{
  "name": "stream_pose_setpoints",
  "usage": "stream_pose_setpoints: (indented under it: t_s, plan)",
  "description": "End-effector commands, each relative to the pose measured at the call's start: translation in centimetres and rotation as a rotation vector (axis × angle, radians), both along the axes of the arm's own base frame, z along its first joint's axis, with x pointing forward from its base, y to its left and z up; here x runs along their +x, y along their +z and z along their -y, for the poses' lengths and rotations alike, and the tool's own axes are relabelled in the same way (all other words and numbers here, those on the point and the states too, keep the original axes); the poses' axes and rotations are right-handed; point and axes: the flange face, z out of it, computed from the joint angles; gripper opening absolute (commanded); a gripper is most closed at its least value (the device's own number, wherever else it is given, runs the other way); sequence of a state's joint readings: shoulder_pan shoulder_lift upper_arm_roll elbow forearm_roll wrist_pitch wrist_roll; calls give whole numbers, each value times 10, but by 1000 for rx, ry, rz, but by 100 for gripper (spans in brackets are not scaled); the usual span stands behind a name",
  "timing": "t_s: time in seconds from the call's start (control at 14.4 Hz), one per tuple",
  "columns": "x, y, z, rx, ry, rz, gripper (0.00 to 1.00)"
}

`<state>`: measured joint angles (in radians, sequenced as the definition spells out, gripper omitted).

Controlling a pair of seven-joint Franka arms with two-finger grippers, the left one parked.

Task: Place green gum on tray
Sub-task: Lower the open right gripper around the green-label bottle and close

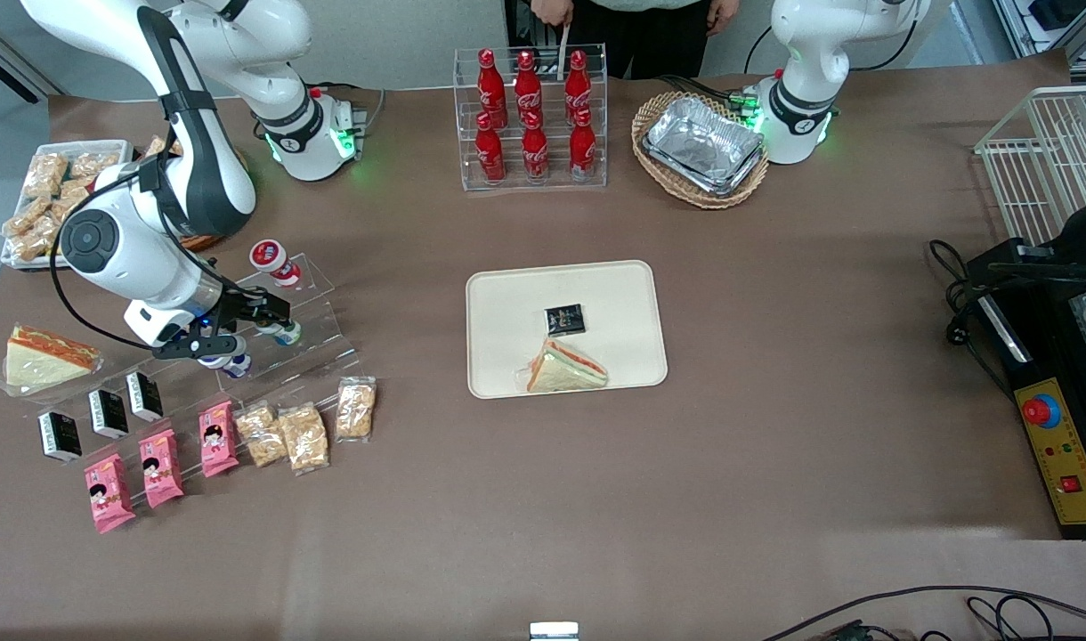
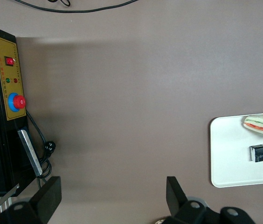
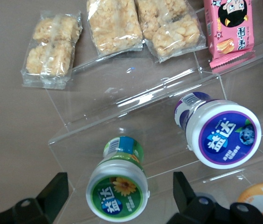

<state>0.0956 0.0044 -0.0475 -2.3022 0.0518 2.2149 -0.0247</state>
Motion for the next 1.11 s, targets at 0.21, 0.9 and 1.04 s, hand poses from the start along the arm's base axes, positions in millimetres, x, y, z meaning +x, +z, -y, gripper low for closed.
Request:
stream_pose_setpoints:
  t_s: [0.21,0.9,1.04]
  plan:
    - [-9,-17,0,1,1,11,100]
    - [-9,-24,-1,0,1,12,86]
    - [-9,-23,-6,0,11,14,78]
